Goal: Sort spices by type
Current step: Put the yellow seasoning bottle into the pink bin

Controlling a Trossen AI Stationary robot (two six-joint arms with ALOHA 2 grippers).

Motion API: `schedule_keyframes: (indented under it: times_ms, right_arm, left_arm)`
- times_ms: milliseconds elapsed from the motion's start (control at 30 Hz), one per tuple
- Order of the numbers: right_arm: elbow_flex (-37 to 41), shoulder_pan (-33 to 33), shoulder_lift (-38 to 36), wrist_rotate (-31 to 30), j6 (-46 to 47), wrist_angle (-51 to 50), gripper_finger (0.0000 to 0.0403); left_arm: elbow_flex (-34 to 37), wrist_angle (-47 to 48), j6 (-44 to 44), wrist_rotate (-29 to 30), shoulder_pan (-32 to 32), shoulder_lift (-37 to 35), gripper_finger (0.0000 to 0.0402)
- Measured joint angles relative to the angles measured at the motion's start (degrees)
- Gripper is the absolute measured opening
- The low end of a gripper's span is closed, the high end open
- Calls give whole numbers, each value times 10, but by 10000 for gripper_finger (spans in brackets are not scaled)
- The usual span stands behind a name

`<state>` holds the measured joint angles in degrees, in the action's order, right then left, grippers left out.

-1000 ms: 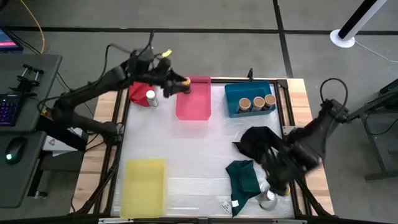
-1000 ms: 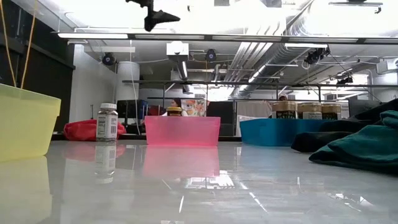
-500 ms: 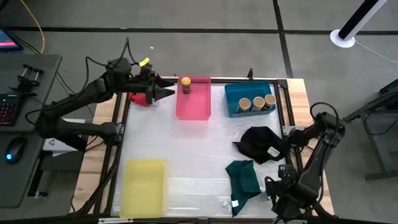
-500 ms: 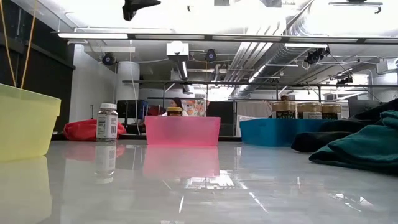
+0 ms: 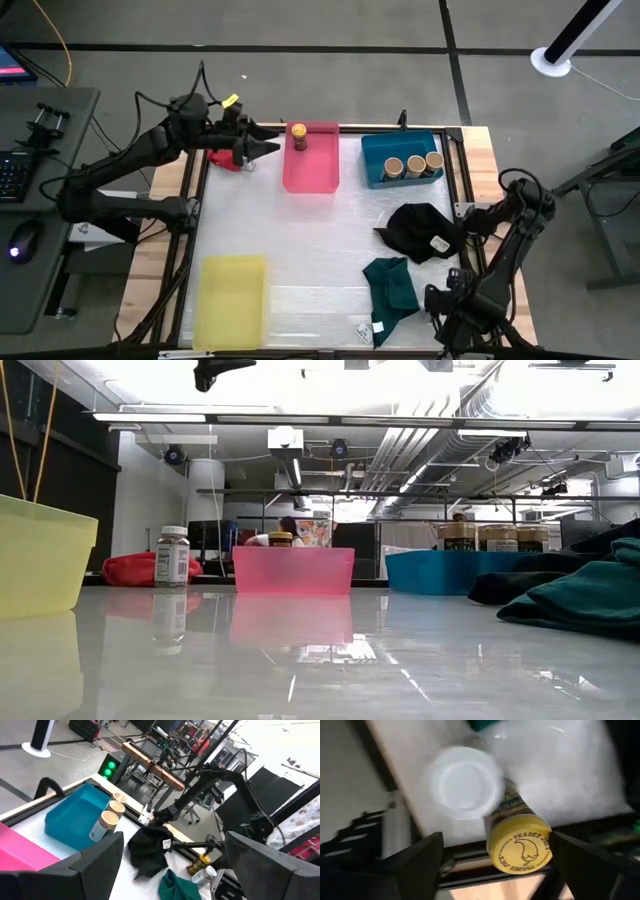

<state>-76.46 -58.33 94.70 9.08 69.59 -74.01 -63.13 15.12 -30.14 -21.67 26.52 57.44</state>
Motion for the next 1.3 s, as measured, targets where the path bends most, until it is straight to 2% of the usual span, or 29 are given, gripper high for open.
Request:
schedule_keyframes:
  times_ms: [133,500,767,1000,1133,1300]
  right_arm:
    - [16,0,-8,-20,8,-19,361]
    - [28,-5,-27,-31,-39,-34,361]
    - [74,-8,-27,-31,-35,43,361]
    - [108,-5,-27,-30,-32,70,360]
    - [108,-5,-27,-30,-39,71,331]
    - [108,-4,-29,-29,-32,66,245]
  left_arm:
    - [0,-1,-13,0,-1,0,333]
    - [0,-17,-28,3,-15,0,333]
    - [0,-18,-28,3,-17,0,333]
    - [0,-17,-36,3,-17,0,333]
    - [0,-17,-33,3,-17,0,333]
    - [0,-14,-25,3,-12,0,333]
